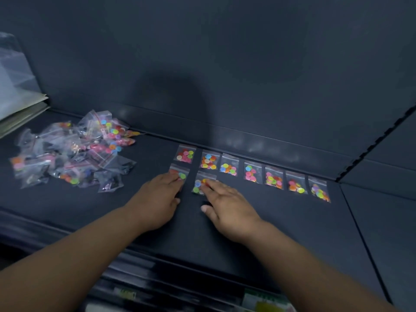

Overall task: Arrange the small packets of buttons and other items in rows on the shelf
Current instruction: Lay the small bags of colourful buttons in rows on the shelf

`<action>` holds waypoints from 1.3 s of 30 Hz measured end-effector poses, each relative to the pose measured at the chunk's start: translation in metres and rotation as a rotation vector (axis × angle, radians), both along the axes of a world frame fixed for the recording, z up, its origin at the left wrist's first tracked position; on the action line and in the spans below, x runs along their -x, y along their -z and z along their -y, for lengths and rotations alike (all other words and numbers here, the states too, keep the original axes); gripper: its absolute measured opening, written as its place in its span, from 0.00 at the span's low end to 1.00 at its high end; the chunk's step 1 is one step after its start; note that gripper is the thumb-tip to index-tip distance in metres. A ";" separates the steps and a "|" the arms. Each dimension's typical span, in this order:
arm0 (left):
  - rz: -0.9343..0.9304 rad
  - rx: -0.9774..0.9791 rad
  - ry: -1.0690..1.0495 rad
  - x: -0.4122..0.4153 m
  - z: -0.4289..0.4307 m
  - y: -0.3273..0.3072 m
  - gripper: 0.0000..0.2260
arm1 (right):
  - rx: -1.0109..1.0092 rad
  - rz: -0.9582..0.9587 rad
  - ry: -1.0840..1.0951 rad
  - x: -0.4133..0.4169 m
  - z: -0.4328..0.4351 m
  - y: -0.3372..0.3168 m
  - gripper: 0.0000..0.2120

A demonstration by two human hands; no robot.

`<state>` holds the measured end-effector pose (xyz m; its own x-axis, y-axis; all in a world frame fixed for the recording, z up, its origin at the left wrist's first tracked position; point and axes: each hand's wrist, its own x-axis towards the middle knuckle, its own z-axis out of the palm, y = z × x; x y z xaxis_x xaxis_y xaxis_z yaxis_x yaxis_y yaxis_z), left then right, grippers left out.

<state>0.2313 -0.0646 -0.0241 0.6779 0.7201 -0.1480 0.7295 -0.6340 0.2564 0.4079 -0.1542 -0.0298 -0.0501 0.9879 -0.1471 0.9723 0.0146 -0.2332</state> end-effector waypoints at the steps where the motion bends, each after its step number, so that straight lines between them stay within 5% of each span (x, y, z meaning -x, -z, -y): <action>1: -0.017 -0.005 0.000 0.000 -0.001 0.002 0.26 | -0.002 0.009 -0.001 0.001 -0.002 0.001 0.28; 15: 0.085 -0.035 0.073 0.011 -0.021 0.003 0.30 | -0.091 -0.074 0.089 0.021 -0.014 -0.011 0.25; 27: 0.108 -0.224 -0.085 0.115 -0.133 -0.028 0.27 | -0.191 -0.192 0.197 0.122 -0.132 -0.022 0.21; 39: 0.163 -0.187 0.007 0.125 -0.234 -0.024 0.16 | -0.154 -0.668 0.807 0.152 -0.241 -0.010 0.21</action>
<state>0.1061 0.1693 -0.0002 0.6868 0.7200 0.0992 0.6837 -0.6864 0.2478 0.2561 0.0871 -0.0198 0.6051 0.7700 -0.2023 0.3819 -0.5037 -0.7749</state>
